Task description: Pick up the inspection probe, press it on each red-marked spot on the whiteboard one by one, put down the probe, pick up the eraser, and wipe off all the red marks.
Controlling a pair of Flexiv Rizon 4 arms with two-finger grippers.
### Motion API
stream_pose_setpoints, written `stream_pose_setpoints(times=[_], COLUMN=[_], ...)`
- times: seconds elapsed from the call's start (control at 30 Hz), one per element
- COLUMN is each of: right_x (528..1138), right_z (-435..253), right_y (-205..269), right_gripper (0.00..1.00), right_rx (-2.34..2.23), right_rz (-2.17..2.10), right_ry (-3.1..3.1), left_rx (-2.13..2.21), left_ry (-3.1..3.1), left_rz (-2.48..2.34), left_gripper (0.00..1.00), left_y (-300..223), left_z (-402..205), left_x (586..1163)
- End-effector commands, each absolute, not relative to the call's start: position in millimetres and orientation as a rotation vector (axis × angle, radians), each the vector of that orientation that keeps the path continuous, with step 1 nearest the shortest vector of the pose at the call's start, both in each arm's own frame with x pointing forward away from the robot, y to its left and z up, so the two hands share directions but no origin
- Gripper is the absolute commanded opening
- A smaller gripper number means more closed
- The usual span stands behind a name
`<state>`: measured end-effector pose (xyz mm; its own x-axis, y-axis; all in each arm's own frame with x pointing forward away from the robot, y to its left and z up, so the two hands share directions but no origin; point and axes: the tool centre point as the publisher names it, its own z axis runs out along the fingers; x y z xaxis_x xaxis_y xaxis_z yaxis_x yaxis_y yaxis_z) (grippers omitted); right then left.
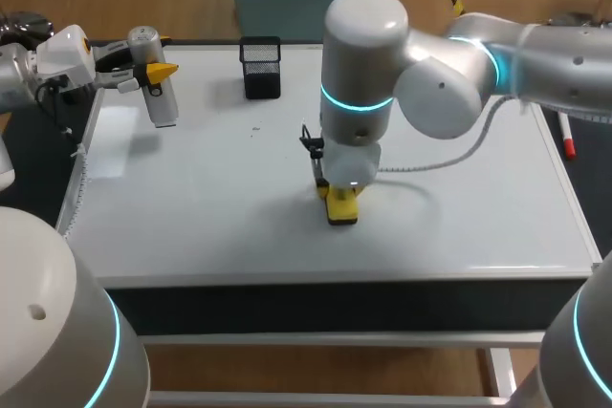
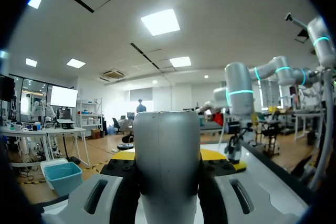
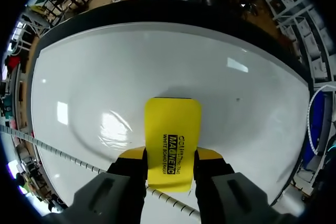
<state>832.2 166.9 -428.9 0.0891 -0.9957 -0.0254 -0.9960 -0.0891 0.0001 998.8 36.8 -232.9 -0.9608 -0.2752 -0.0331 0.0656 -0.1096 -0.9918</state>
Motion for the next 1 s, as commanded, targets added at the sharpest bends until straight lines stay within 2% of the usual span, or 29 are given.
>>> stream_pose_setpoints(times=[0.03, 1.0], right_x=[830, 837], right_z=[-431, -447], right_y=[166, 119], right_gripper=[0.0, 0.0], right_rx=[-2.307, -2.229], right_rz=[0.019, -0.044], right_ry=[2.106, 2.217], left_rx=[-0.23, -0.23], left_ry=[1.925, 1.925], left_rz=[-2.172, -2.172], left_gripper=[0.0, 0.0], left_y=[37, 37], left_z=[-233, -233], left_x=[1000, 1000])
